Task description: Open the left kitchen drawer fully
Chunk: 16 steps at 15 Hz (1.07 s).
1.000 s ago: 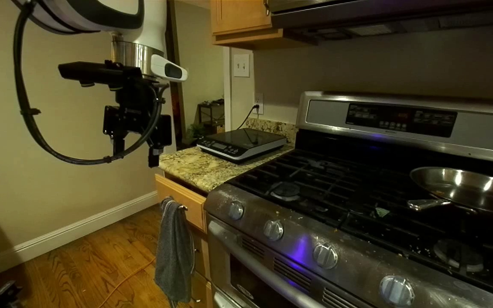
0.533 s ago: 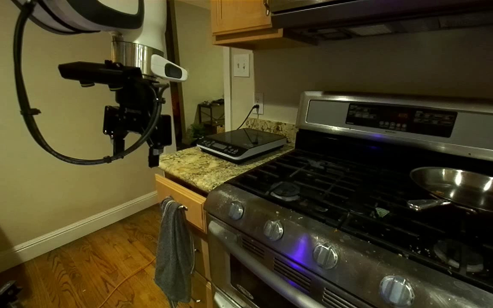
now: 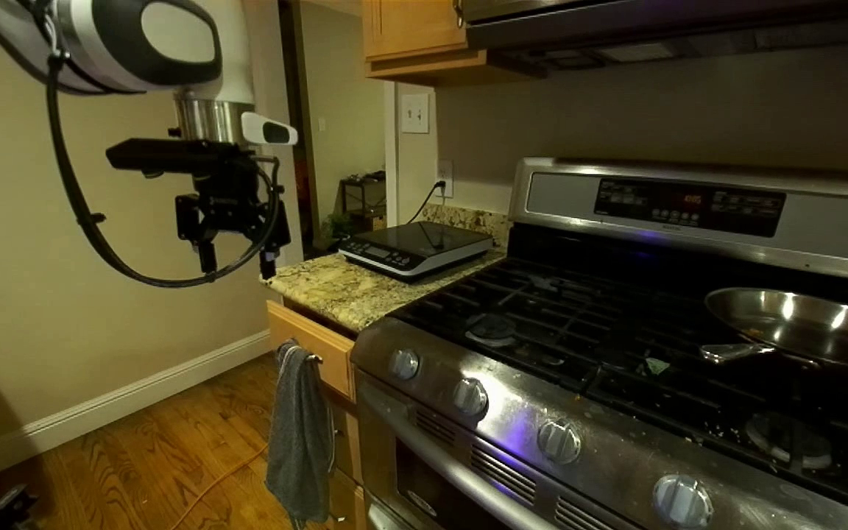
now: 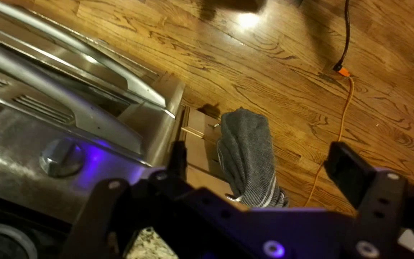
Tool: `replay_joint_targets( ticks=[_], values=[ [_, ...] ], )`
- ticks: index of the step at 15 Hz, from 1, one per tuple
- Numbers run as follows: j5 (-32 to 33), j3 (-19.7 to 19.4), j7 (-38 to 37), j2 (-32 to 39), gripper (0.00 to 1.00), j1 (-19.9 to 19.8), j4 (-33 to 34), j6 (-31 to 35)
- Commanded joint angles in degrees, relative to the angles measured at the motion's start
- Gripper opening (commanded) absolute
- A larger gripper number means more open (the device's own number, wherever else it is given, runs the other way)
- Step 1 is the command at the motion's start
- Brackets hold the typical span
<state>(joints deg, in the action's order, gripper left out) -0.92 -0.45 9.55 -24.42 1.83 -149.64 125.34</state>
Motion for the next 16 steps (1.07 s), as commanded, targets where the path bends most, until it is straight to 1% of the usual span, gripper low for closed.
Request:
replay_joint_targets(
  ticks=[1, 3, 5, 6, 7, 8, 10, 15, 16],
  values=[
    [-2.3, 2.4, 0.9, 2.3, 1.0, 4.5, -2.5, 9.9],
    [-3.1, 4.2, 1.0, 3.7, 1.0, 7.0, -3.4, 14.7],
    [-2.8, 5.8, 1.5, 4.8, 1.0, 8.9, -3.8, 17.3],
    [-0.8, 6.8, 1.5, 4.8, 1.0, 9.2, -3.8, 16.2],
    [-0.8, 6.7, 3.6, 4.6, 1.0, 10.1, -3.9, 14.4],
    [-1.5, 6.7, 0.8, 5.5, 1.0, 9.1, -2.6, 14.6],
    [-1.5, 7.2, 1.8, 5.6, 1.0, 9.9, -2.9, 14.5],
    [-1.4, 7.1, 2.8, 5.6, 1.0, 10.0, -3.0, 14.5],
    [-0.9, 7.4, 2.6, 6.8, 1.0, 9.8, -3.0, 16.7]
  ],
)
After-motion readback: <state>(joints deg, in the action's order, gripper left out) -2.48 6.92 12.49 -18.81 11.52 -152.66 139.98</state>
